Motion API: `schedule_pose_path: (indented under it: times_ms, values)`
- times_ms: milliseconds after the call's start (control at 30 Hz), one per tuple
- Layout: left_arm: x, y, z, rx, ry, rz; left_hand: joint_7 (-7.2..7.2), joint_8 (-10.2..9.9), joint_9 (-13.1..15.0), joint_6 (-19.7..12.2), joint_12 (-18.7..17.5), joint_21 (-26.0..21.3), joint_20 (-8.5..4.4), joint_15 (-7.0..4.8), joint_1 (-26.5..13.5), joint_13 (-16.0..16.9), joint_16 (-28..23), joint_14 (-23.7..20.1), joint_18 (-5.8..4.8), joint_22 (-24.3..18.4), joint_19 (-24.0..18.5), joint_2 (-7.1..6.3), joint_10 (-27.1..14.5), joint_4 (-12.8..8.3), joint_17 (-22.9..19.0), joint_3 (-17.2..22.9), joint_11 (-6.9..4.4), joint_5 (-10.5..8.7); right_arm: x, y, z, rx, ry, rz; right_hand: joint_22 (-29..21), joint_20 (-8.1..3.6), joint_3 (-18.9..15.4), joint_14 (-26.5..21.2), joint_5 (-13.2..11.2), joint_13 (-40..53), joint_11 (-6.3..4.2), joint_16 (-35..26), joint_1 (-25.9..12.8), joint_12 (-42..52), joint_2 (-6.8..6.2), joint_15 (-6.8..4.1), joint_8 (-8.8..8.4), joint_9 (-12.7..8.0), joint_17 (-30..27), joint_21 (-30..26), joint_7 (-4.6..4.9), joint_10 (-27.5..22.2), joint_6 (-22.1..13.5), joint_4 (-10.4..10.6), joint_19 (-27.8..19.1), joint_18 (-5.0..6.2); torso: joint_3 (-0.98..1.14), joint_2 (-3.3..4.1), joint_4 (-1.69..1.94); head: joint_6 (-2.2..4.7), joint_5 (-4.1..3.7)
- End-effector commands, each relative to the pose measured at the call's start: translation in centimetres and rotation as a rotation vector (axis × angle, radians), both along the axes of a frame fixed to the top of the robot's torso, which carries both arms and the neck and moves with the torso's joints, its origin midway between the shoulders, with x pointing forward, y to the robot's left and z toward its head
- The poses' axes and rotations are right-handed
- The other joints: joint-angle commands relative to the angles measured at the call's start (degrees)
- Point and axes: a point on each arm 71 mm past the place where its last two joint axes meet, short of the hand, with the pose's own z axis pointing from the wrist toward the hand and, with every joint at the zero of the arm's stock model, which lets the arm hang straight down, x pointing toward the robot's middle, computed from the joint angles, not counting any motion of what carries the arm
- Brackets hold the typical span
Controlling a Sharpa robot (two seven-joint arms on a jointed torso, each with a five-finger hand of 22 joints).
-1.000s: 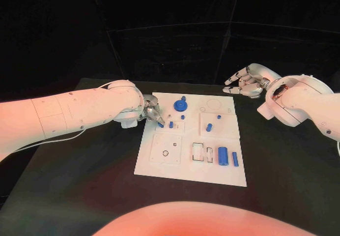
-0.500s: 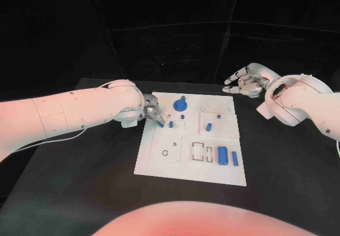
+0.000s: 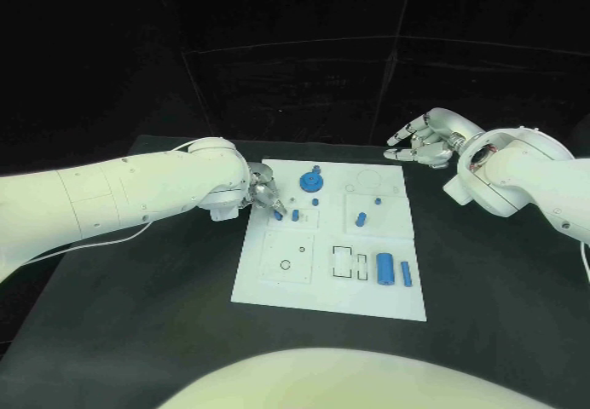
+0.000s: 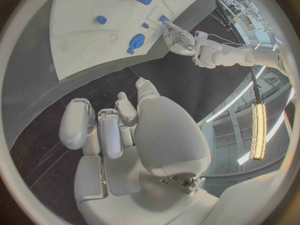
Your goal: Assemble the parts on the task board
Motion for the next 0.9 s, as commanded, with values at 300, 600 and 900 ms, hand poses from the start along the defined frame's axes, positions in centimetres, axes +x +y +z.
schedule_pose_path:
  times_ms: [300, 600, 900]
  values:
    - [0.0, 0.45, -0.5, 0.03, 0.019, 0.031, -0.1, -0.3, -0.3, 0.8, 0.5, 0.5, -0.35, -0.41, -0.5, 0.4, 0.2, 6.2, -0.43, 3.7, 1.9, 0.79, 0.0, 0.7, 15.1, -2.0, -0.24, -0.45, 0.01, 0.16, 0.13, 0.003, -0.003, 0.011, -0.1, 0.1, -0.2, 3.5, 0.4, 0.0, -0.03, -0.1, 0.2, 0.2, 0.5, -0.46, 0.35, -0.1, 4.7, -0.2, -0.18, -0.4, -0.1, 0.0, -0.2, 0.41, 0.01, -0.02, 0.01, -0.12, 0.0]
    - [0.03, 0.54, -0.56, 0.04, 0.026, 0.035, -0.18, -0.4, -0.4, 1.2, 0.9, 0.8, -0.38, -0.45, -1.0, 0.8, 0.2, 6.2, -0.52, 4.1, 2.1, 0.65, 0.2, 1.4, 15.1, -3.9, -0.3, -0.45, 0.01, 0.13, 0.12, 0.003, -0.002, 0.011, -0.1, 0.1, -0.2, 3.5, 0.4, 0.0, -0.03, -0.1, 0.2, 0.2, 0.5, -0.46, 0.35, -0.1, 4.7, -0.2, -0.18, -0.4, -0.1, 0.0, -0.2, 0.41, 0.0, 0.0, 0.07, -0.19, -0.11]
    - [0.1, 0.67, -0.58, 0.043, 0.025, 0.042, -0.14, -0.5, -0.7, 1.9, 1.4, 1.2, -0.37, -0.42, -3.2, 1.4, 0.2, 6.2, -0.63, 4.7, 2.3, -0.01, 0.5, 3.6, 15.1, -9.0, -0.3, -0.54, 0.02, 0.12, 0.12, 0.003, -0.003, 0.01, -0.1, 0.1, -0.2, 3.5, 0.4, -0.1, -0.03, -0.1, 0.1, 0.2, 0.58, -0.46, 0.38, -0.1, 4.6, -0.2, -0.18, -0.5, -0.1, 0.2, -0.2, 0.41, 0.0, -0.03, 0.06, -0.24, -0.1]
